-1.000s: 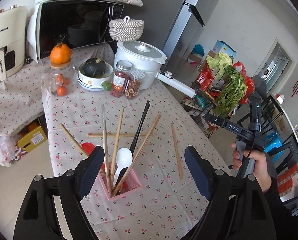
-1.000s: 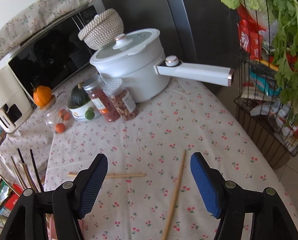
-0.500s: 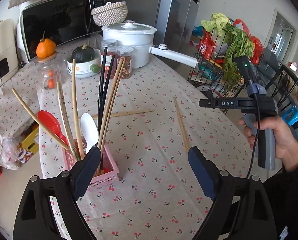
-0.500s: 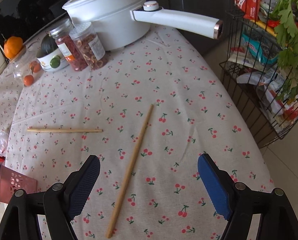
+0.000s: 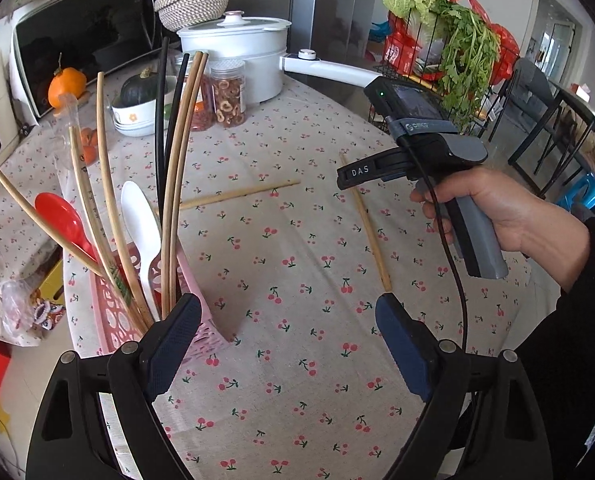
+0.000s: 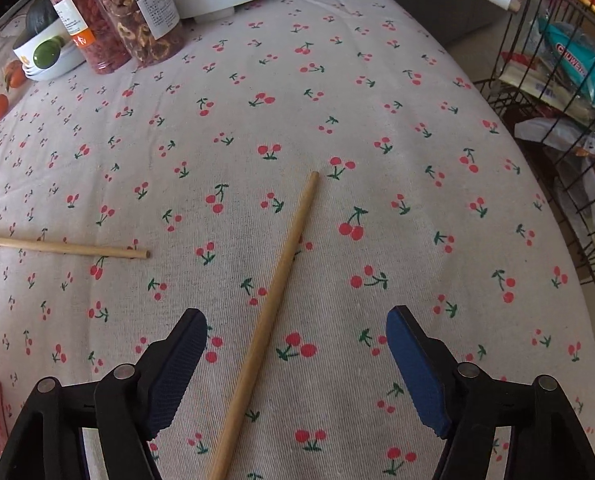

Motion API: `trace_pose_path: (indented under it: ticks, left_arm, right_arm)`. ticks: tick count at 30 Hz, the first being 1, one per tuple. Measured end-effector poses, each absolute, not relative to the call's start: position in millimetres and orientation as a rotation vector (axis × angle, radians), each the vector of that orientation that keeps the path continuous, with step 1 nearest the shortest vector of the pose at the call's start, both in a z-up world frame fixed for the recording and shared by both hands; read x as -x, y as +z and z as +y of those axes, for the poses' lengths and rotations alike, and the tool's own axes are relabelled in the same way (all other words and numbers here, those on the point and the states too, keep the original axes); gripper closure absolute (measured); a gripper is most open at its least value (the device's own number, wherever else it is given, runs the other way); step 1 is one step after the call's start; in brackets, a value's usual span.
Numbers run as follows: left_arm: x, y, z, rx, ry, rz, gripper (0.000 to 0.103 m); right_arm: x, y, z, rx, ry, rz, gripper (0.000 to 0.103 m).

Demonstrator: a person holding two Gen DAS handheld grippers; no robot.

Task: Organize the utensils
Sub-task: 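Grasp a wooden chopstick with the right tool while the left tool grasps the other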

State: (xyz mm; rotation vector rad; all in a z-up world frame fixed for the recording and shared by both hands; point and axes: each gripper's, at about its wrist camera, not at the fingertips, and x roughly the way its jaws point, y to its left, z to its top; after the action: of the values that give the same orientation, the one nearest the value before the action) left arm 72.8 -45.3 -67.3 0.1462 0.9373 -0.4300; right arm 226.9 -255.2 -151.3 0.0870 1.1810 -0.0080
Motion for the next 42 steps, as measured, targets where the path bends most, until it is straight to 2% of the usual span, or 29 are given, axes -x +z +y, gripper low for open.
trace_pose_path:
  ticks: [4,6,7,10,17,21,28,33,35,38,42]
  left_arm:
    - [-69,-69,-50,-0.179,-0.433,0.933,0.013]
    - [-67,-69,-52,-0.204,-0.427,0.93,0.013]
    - [-65,-68,-53,-0.219,-0.418,0.919,0.013]
    - [-54,-61,-60,-0.276,-0.407,0.874,0.013]
    - [-59,-64,-95,-0.286,-0.351,0.914,0.013]
    - [-80,-79,-123,-0.181,-0.295,0.973,0.015]
    - [-161,-110,-155,0.06,-0.16,1.097,0.033]
    - [-217,-123,-147,0.207,0.013,1.088,0.036]
    - [-236,-132,-141,0.277,0.074,1.097,0.044]
    - [-259,-144,-139,0.321,0.154,1.097,0.052]
    - [-280,-158,-141,0.302,0.25,1.097,0.053]
  right_arm:
    - [-233,-157,-249,-0.021,-0.046,1.18,0.05]
    - [-232,-157,-251,-0.042,-0.061,1.185,0.067]
    - [-231,-157,-252,-0.061,-0.065,1.193,0.085]
    - [-228,-156,-259,-0.096,-0.044,1.212,0.097]
    - [-211,-148,-284,-0.208,0.002,1.222,0.097]
    - [-197,-131,-301,-0.244,0.018,1.18,0.097]
    - [-184,-112,-339,-0.355,0.031,1.134,0.097]
    - [-184,-101,-354,-0.409,0.051,1.1,0.097]
    - [-186,-100,-358,-0.439,0.06,1.095,0.097]
    - [-188,-100,-359,-0.455,0.076,1.095,0.097]
    - [-189,-99,-357,-0.46,0.101,1.093,0.097]
